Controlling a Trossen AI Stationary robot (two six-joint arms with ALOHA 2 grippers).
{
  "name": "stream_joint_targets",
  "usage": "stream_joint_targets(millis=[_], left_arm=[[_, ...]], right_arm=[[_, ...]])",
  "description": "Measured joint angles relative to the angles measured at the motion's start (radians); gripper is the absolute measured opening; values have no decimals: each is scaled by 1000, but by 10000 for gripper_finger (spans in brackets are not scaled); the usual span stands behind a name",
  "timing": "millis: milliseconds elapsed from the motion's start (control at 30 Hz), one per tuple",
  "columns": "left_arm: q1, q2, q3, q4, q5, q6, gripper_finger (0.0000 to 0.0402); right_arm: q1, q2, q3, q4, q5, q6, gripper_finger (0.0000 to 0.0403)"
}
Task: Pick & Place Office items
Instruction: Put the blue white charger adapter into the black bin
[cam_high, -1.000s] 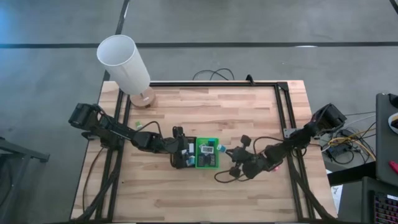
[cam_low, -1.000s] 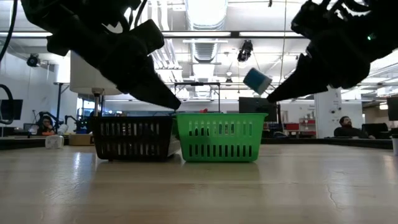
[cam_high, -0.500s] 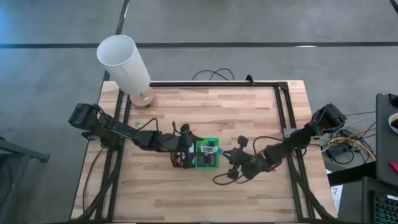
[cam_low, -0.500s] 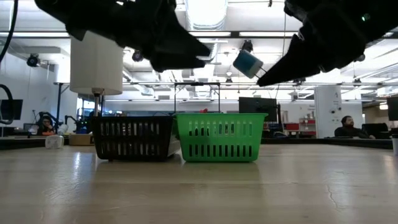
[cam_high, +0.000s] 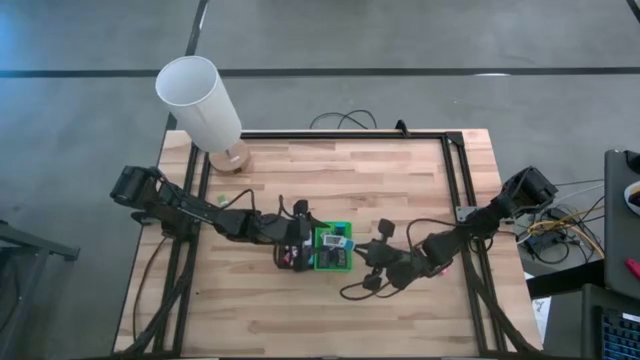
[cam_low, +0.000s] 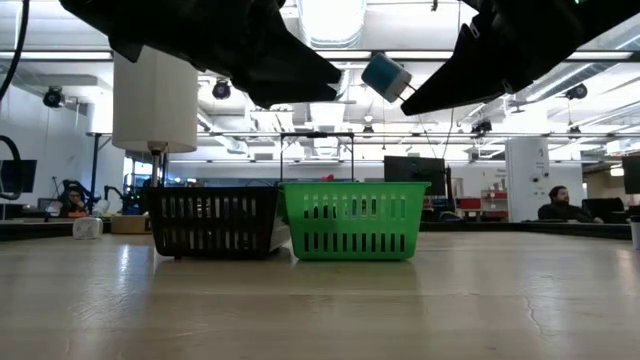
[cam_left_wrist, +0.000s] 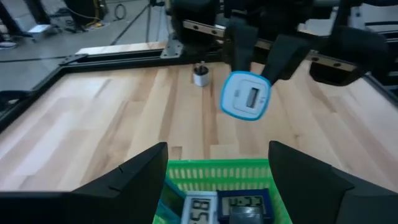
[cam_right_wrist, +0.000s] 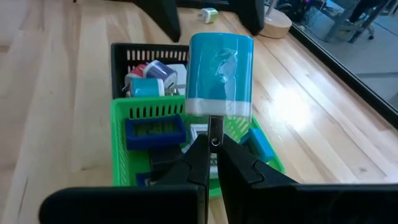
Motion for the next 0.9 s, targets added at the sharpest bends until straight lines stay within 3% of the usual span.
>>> stream_joint_targets(millis=[500, 900], left_arm=[[0, 0, 14, 0, 101, -31, 285], [0, 103, 145, -90, 118, 16, 285]], right_arm=[[-7, 0, 16, 1, -45, 0, 13], [-6, 0, 16, 2, -47, 0, 13]])
